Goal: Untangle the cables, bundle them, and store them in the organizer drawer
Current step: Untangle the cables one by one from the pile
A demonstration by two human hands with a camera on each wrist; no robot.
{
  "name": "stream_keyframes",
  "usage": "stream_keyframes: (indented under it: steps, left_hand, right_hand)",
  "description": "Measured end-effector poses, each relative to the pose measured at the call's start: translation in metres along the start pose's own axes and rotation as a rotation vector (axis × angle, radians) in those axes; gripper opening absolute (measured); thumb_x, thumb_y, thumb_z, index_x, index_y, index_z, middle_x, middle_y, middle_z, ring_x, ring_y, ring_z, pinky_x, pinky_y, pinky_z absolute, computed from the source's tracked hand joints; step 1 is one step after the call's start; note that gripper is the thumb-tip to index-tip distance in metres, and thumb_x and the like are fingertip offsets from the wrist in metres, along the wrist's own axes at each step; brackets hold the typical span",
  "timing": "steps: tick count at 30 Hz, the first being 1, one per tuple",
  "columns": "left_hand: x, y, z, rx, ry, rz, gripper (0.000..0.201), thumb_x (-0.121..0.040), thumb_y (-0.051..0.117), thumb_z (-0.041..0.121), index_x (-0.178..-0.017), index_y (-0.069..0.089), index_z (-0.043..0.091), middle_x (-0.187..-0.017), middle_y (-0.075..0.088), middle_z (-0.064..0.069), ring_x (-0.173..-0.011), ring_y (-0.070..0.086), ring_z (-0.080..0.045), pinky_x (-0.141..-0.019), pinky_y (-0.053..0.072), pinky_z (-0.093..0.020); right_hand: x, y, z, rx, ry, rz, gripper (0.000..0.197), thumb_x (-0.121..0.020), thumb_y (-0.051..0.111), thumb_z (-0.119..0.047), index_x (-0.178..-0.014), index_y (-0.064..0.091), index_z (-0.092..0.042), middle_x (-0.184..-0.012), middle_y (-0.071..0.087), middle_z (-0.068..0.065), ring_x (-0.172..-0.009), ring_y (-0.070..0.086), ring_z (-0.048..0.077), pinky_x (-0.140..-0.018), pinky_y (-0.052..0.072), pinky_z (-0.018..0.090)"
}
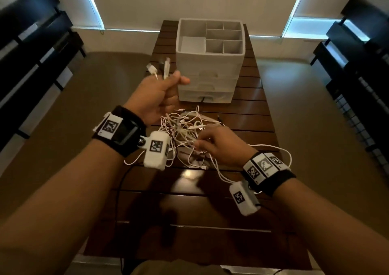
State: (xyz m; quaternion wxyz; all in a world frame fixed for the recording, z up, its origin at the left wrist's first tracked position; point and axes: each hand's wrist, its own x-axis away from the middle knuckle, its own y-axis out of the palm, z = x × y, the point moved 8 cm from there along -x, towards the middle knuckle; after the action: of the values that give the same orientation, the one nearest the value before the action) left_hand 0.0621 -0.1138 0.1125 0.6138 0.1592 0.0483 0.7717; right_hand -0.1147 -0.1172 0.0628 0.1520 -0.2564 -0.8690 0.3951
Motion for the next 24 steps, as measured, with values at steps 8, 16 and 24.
stream_keyframes:
  steps: [8,16,24]
  left_hand:
    - [0.034,0.016,-0.059,-0.261,-0.144,0.138,0.036,-0.095,0.075,0.04,-0.109,0.07,0.006,-0.056,0.058,0.007,-0.039,0.05,-0.004,-0.037,0.036,-0.018]
    - [0.029,-0.001,-0.104,-0.024,-0.466,0.154,0.032,-0.096,0.073,0.039,-0.076,0.056,0.019,-0.067,0.044,0.001,-0.045,0.028,-0.007,-0.031,0.02,-0.017]
    - [0.023,-0.001,-0.059,0.097,-0.128,0.157,0.033,-0.104,0.063,0.037,-0.077,0.06,0.018,-0.051,0.03,0.009,-0.039,0.022,-0.006,-0.035,0.021,-0.02]
  right_hand:
    - [-0.006,-0.021,-0.026,-0.032,-0.219,0.23,0.018,-0.103,0.063,-0.028,-0.092,0.073,-0.017,-0.145,0.05,-0.002,-0.109,0.062,0.012,-0.091,0.054,0.037]
    - [0.011,-0.011,-0.026,0.086,-0.249,0.276,0.018,-0.1,0.064,-0.036,-0.097,0.072,-0.02,-0.097,0.052,-0.008,-0.081,0.052,0.009,-0.066,0.051,0.035]
    - [0.023,0.034,-0.001,0.267,-0.135,-0.128,0.028,-0.101,0.059,-0.047,-0.092,0.072,-0.024,-0.089,0.051,-0.014,-0.076,0.049,0.002,-0.072,0.054,0.034]
